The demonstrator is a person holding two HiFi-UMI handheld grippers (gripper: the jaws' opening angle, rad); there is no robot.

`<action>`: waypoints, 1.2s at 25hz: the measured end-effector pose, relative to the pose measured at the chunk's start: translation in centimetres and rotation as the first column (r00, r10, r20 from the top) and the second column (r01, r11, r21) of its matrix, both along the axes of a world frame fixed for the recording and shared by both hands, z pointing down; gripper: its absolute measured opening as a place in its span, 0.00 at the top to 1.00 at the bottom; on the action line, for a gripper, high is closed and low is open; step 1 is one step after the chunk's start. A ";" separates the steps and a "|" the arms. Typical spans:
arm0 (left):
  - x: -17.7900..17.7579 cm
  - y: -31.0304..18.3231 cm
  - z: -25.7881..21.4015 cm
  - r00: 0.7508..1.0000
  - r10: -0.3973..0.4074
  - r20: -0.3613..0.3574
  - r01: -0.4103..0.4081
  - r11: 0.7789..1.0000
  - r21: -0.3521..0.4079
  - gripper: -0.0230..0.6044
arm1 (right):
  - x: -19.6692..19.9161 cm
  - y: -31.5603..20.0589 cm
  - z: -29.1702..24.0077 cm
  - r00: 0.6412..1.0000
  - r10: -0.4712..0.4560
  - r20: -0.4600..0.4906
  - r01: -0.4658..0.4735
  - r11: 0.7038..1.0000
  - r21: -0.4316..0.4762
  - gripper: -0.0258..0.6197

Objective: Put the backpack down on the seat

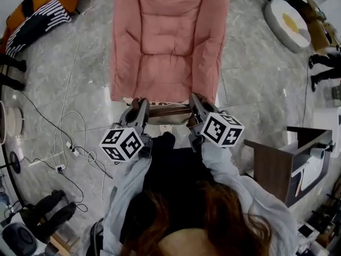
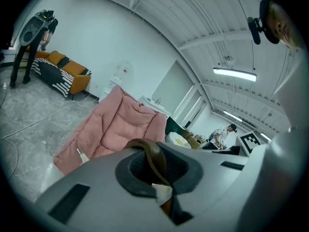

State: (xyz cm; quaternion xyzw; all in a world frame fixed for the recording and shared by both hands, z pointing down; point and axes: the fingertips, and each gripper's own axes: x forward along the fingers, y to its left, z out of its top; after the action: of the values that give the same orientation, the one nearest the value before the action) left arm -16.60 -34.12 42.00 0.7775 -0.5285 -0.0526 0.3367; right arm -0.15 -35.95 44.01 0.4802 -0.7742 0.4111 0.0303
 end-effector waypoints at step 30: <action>-0.2 -12.4 6.1 0.998 0.018 -0.064 -0.027 0.989 -0.145 0.94 | -0.3 -12.3 5.3 0.995 -0.016 -0.098 0.001 0.987 -0.159 0.94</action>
State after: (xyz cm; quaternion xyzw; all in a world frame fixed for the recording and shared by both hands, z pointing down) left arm -16.83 -46.49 48.12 0.7547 -0.5113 -0.0346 0.4096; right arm -0.45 -48.25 49.35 0.4928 -0.7387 0.4469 0.1085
